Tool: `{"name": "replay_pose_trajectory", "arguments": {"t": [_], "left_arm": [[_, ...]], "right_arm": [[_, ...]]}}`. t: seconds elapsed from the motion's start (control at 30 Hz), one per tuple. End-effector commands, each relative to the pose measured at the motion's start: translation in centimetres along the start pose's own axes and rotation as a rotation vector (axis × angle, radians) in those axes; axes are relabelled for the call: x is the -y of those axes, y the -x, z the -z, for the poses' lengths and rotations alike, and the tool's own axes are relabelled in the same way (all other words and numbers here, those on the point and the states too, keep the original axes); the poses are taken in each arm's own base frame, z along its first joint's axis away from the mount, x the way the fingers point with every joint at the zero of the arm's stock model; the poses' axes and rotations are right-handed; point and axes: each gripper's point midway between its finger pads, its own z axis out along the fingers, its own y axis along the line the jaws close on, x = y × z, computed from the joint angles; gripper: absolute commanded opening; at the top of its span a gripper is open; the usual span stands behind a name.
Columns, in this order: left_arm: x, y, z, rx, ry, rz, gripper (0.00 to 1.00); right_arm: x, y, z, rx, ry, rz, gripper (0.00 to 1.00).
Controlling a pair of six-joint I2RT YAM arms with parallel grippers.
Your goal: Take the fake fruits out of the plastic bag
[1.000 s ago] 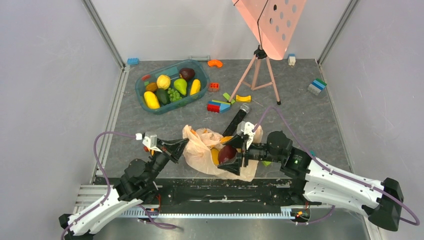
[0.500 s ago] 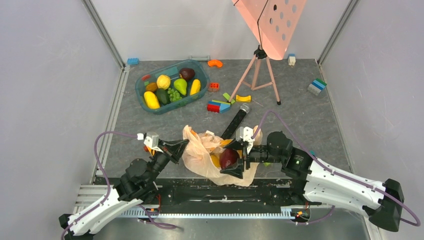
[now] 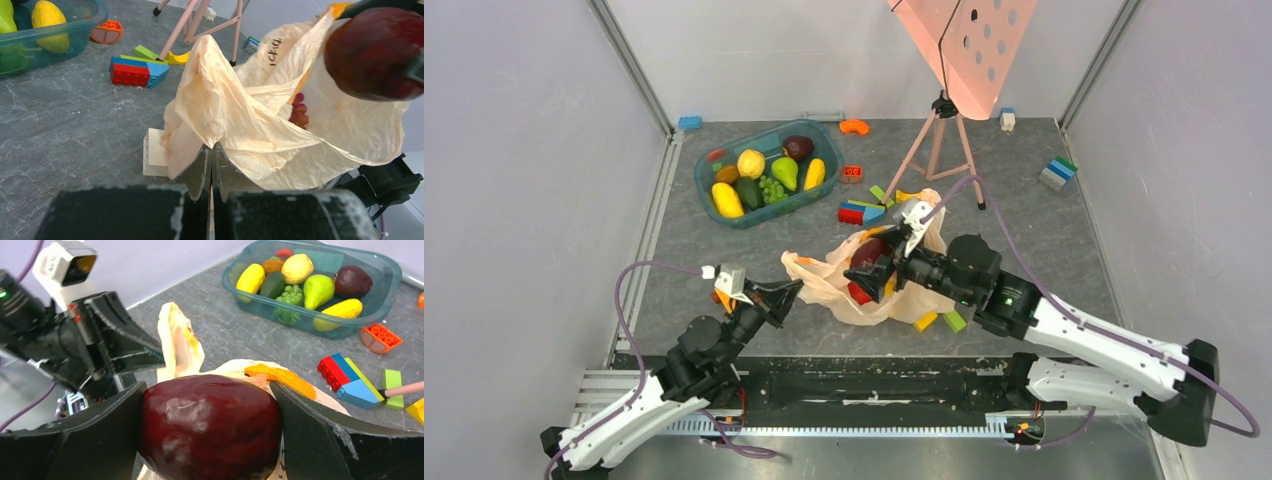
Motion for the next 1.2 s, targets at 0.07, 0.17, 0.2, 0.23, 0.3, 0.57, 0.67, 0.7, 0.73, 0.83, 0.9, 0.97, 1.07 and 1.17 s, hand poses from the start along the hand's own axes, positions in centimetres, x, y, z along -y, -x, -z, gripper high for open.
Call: {"name": "replay_pose_trajectory", "arguments": {"t": [0.07, 0.17, 0.2, 0.23, 0.3, 0.57, 0.67, 0.7, 0.73, 0.83, 0.9, 0.97, 1.07, 1.17], "left_arm": [[0.4, 0.4, -1.1, 0.032, -0.003, 0.024, 0.02], [-1.1, 0.0, -1.7, 0.051, 0.074, 0.027, 0.02], [-1.9, 0.0, -1.8, 0.068, 0.118, 0.034, 0.02], [-2.9, -0.1, -1.9, 0.084, 0.167, 0.042, 0.02], [-5.1, -0.1, -1.7, 0.130, 0.282, 0.065, 0.02], [-9.1, 1.9, -1.5, 0.256, 0.530, -0.036, 0.02], [-9.4, 2.5, -2.3, 0.244, 0.579, -0.134, 0.02], [-9.5, 2.5, -2.7, 0.235, 0.597, -0.167, 0.02], [-9.6, 2.6, -3.2, 0.227, 0.607, -0.209, 0.02], [-10.4, 2.3, -5.1, 0.190, 0.661, -0.323, 0.02], [-11.0, 2.3, -6.6, 0.181, 0.681, -0.359, 0.02], [-11.4, 2.4, -8.0, 0.182, 0.683, -0.366, 0.02], [-11.7, 2.6, -9.4, 0.179, 0.689, -0.373, 0.02], [-12.2, 3.1, -9.9, 0.181, 0.695, -0.383, 0.02]], "right_arm": [[2.2, 3.8, -4.6, 0.108, -0.144, -0.114, 0.66], [2.9, 3.6, -7.4, 0.084, -0.178, -0.128, 0.67], [3.2, 3.9, -8.3, 0.084, -0.195, -0.138, 0.67], [3.6, 3.9, -9.3, 0.080, -0.209, -0.143, 0.68], [4.8, 3.7, -11.1, 0.071, -0.251, -0.169, 0.68], [11.4, 0.9, -18.8, 0.066, -0.290, -0.386, 0.66], [13.0, 0.1, -21.8, 0.079, -0.265, -0.385, 0.65], [13.6, -0.2, -22.7, 0.083, -0.265, -0.373, 0.65], [14.2, -0.3, -23.5, 0.087, -0.269, -0.363, 0.66], [15.7, -0.4, -25.9, 0.103, -0.273, -0.346, 0.66], [16.8, -1.0, -27.3, 0.105, -0.279, -0.344, 0.67], [17.8, -1.4, -28.4, 0.113, -0.287, -0.344, 0.68], [19.2, -2.1, -30.0, 0.120, -0.298, -0.344, 0.69], [20.5, -3.0, -31.2, 0.125, -0.307, -0.339, 0.73]]}}
